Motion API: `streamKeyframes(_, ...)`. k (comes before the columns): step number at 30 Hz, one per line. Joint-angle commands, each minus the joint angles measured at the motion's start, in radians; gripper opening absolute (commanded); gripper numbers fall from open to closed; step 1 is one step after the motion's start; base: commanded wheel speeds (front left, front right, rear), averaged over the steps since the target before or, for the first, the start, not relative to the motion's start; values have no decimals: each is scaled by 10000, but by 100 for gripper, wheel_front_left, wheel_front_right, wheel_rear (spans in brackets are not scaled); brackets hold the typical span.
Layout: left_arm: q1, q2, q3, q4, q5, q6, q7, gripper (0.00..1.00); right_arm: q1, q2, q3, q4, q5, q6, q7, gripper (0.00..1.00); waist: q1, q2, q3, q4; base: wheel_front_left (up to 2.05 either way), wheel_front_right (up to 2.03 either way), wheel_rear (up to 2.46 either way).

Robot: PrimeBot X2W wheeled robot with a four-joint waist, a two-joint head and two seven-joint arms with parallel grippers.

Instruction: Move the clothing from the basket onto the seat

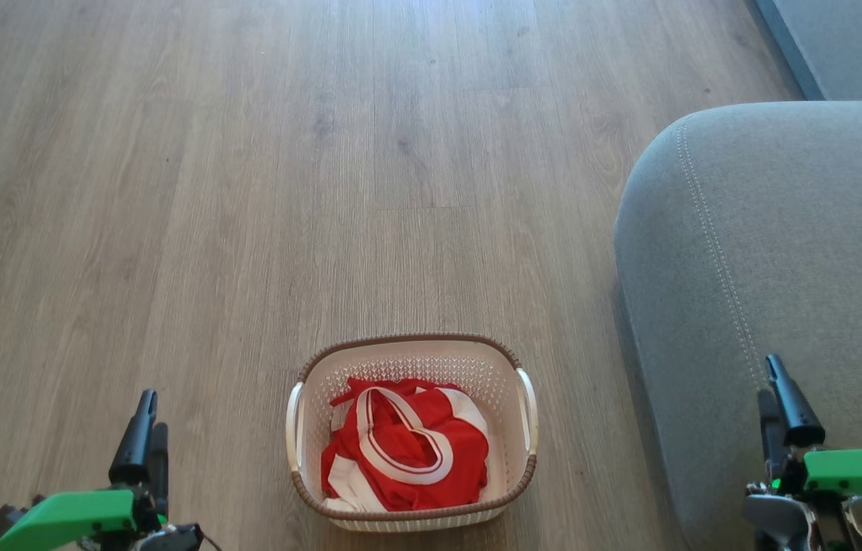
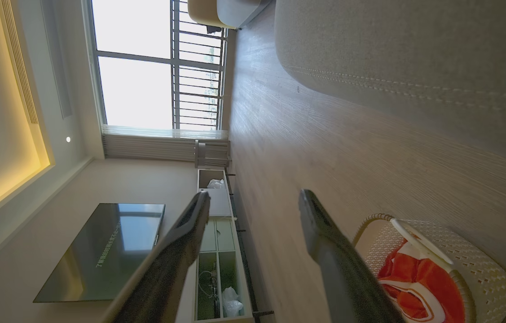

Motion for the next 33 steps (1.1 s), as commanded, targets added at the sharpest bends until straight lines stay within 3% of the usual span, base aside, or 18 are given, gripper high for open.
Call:
streamKeyframes(1,-608,65,158,-399,172,-23,-87,100,-547,-74,-73,-381,-184,3,-91,100,0,0,-7,3,0,0,0)
streamKeyframes(21,-1257,85,1230,-1423,2491,2,-672,100,-1095,-86,17,-2183,-3763,3,-680,100,0,0,-12,178,0,0,0)
streamKeyframes(33,-1278,96,906,-3006,4604,1088,-994,100,-1360,-94,223,-3022,-5560,4,-1005,100,0,0,-11,248,0,0,0)
